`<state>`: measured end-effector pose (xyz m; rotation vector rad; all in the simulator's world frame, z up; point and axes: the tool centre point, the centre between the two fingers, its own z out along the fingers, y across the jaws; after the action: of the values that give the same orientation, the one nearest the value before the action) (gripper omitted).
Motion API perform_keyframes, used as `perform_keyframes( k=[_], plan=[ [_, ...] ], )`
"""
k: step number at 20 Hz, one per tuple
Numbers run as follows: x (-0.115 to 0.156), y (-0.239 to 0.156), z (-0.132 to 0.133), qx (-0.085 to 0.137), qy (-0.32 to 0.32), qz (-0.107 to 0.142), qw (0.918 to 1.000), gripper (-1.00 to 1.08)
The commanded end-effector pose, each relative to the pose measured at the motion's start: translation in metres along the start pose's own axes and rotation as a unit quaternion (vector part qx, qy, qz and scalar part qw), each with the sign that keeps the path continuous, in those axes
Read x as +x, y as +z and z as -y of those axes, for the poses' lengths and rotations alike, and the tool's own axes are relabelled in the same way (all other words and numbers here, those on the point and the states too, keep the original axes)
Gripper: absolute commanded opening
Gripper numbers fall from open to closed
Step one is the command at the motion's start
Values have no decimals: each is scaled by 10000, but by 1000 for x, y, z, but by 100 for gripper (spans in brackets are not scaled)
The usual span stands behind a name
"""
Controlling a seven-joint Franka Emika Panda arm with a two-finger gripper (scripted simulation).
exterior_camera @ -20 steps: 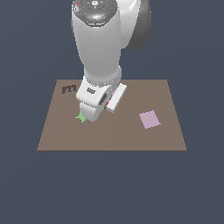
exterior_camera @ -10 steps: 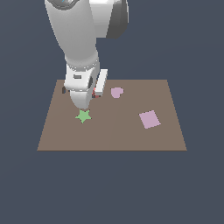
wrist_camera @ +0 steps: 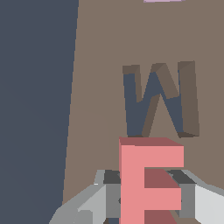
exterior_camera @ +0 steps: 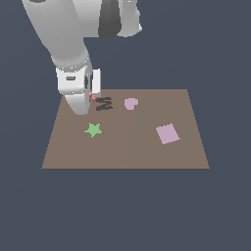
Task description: Insert a designated object into the corresponding slot on a board.
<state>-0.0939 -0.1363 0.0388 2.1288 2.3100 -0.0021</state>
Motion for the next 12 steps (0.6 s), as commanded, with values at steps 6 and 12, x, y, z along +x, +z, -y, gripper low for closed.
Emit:
perform_keyframes(
  k=[6,12],
  plan=[
    [-28,-1,8,-3,-594,1,9982,-100],
    [-41,-1,10,-3,-853,2,9964,-100]
  ],
)
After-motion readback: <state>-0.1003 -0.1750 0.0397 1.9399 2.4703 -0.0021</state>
